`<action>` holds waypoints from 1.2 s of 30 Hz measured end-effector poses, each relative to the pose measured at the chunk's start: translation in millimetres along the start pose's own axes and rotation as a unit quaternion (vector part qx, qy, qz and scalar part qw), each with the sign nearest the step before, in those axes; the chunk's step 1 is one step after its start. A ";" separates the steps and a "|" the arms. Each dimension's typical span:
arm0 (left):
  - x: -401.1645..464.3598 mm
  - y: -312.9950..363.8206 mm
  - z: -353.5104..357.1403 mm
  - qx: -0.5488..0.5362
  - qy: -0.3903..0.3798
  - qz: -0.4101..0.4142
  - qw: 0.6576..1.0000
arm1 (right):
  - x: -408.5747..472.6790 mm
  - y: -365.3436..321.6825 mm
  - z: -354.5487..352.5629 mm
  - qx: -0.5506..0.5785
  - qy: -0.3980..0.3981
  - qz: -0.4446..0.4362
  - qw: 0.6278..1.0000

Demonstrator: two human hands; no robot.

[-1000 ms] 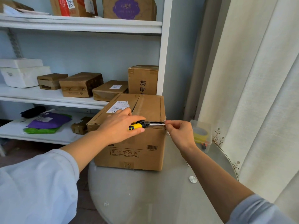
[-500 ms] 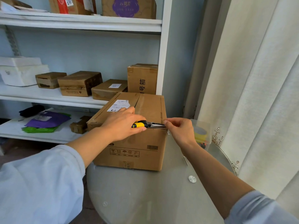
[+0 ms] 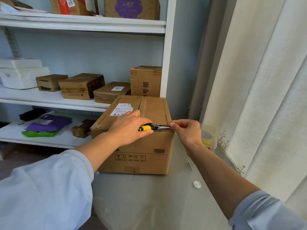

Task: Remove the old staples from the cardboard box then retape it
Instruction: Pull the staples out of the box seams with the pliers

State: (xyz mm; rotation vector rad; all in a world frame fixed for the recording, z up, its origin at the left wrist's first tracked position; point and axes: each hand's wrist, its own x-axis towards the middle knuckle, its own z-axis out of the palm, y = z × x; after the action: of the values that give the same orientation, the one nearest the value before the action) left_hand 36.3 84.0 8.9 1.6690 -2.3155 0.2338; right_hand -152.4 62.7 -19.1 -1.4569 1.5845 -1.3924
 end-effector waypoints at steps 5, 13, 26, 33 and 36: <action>5.9 -0.3 1.8 -0.069 0.013 -0.021 0.997 | 6.6 -13.4 0.3 0.014 0.020 -0.016 1.000; 13.6 5.1 2.9 -0.116 0.036 -0.031 0.992 | 15.7 -21.5 -2.4 0.018 0.049 -0.043 0.998; 32.5 43.0 27.1 -0.003 0.057 -0.067 0.996 | 36.3 29.2 -17.9 0.006 0.008 0.091 0.996; 51.6 69.9 49.7 0.039 0.108 -0.114 0.987 | 34.2 92.5 -26.5 -0.103 -0.040 0.169 0.979; 54.1 74.7 56.3 0.040 0.132 -0.121 0.983 | 32.2 119.8 -23.9 -0.152 -0.045 0.203 0.966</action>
State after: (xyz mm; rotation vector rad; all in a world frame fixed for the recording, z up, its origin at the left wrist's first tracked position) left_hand -57.6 42.8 -25.1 1.8151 -1.9150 0.4715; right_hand -223.7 23.4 -115.7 -1.2395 1.9642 -0.8668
